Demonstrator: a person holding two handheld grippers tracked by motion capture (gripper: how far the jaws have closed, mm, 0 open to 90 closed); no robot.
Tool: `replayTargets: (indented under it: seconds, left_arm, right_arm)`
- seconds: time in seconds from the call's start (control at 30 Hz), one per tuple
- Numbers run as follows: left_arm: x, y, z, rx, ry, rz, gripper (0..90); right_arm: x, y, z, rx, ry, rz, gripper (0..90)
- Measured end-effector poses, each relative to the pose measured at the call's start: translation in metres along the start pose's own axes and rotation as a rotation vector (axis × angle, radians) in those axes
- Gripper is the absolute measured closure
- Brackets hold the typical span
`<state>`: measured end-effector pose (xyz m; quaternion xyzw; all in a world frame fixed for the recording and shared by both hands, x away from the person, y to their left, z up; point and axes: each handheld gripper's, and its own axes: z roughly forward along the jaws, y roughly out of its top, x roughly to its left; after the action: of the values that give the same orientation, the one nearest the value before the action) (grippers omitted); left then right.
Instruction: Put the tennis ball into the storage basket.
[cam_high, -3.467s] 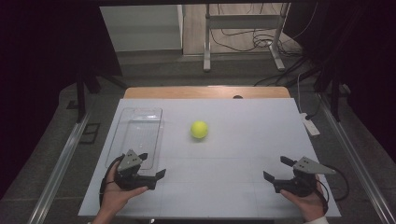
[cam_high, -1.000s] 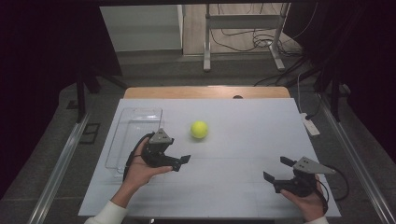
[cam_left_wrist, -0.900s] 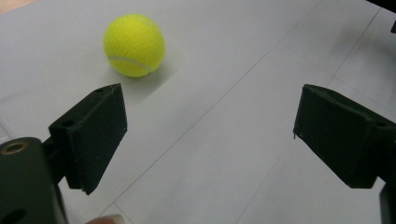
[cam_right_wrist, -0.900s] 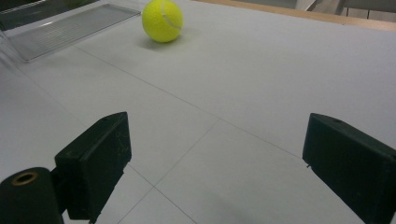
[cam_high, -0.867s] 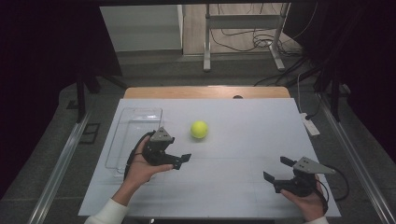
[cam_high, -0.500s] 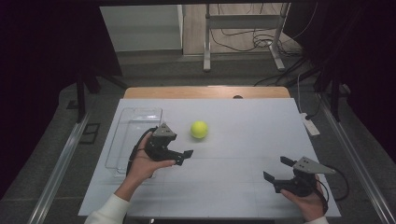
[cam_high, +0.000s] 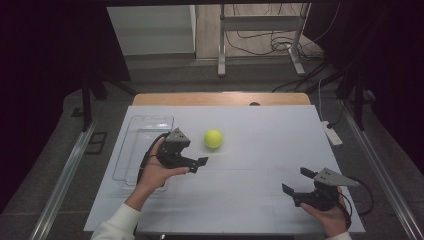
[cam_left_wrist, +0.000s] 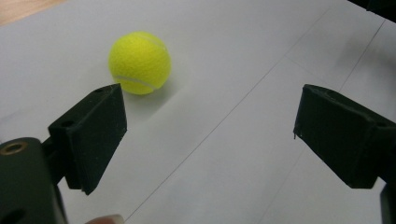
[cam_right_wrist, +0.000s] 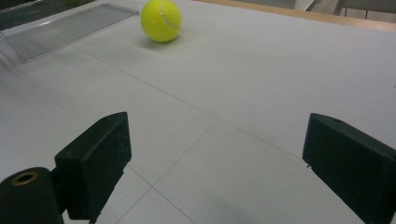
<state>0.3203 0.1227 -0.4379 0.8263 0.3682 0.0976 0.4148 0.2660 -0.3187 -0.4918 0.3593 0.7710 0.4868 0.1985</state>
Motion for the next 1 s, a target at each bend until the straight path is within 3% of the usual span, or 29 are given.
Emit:
replayTargets:
  seconds: [1.0]
  left_arm:
    - [0.011, 0.018, 0.018, 0.034, -0.002, -0.003, 9.3]
  right_arm:
    - [-0.001, -0.001, 0.0, 0.006, -0.001, 0.002, 8.1]
